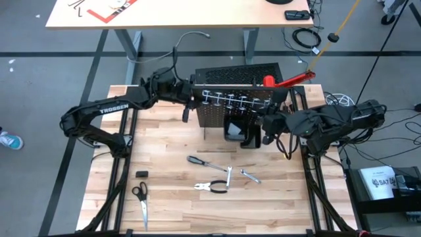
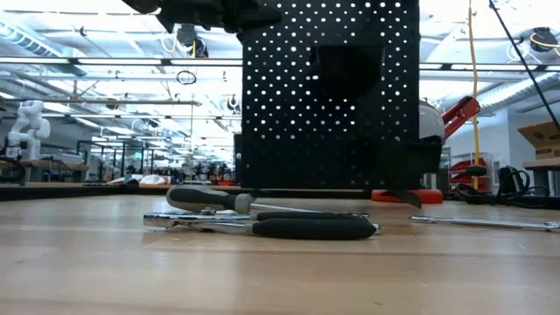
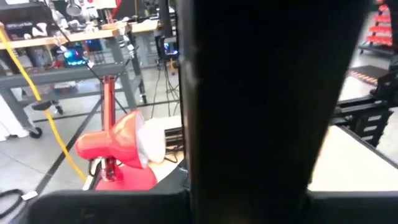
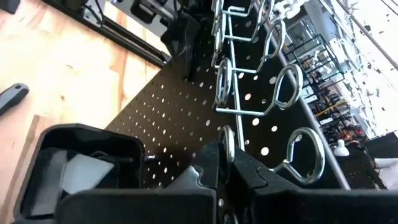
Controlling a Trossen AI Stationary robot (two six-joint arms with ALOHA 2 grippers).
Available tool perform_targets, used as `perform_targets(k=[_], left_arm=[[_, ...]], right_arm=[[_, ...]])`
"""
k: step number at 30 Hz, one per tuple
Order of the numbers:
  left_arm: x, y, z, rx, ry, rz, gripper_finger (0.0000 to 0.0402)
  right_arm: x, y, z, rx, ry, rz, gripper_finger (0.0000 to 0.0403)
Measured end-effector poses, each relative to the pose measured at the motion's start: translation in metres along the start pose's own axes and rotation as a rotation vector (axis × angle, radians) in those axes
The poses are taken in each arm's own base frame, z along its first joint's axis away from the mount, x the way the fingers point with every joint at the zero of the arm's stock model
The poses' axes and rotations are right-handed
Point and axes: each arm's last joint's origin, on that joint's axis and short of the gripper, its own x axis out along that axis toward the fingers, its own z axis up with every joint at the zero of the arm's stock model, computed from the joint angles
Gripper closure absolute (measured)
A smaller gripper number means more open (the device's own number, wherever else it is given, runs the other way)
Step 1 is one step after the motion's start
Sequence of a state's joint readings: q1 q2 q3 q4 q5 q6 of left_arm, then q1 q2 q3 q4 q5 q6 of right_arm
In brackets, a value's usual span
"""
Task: Hang tools onto peg board
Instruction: Adjust the pegboard
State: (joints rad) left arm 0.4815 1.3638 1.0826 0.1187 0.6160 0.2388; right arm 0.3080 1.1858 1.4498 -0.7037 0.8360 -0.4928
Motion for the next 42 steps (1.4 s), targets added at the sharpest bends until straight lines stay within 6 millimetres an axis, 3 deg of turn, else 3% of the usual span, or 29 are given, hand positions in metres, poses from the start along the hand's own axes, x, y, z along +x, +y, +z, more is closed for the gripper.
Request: perform_targets(k=[13,28,42], left_arm=[[0.004,-0.014,-0.004,0.016,0.078,-0.066,0.0360],[0.005,-0.018,-0.006,-0.074,0.051,-0.209,0.0360],[0.004,-0.020,-0.008,-0.101,0.062,-0.238,0.0360]], right_arm=[[-0.008,-0.010,0.008,0.016,-0.060,0.085,0.0402],[-0.010,-0.040,0.021,0.307,-0.052,0.238,0.0403],[-0.008,-0.045,0.030,0.364,-0.065,0.319,0.0403]])
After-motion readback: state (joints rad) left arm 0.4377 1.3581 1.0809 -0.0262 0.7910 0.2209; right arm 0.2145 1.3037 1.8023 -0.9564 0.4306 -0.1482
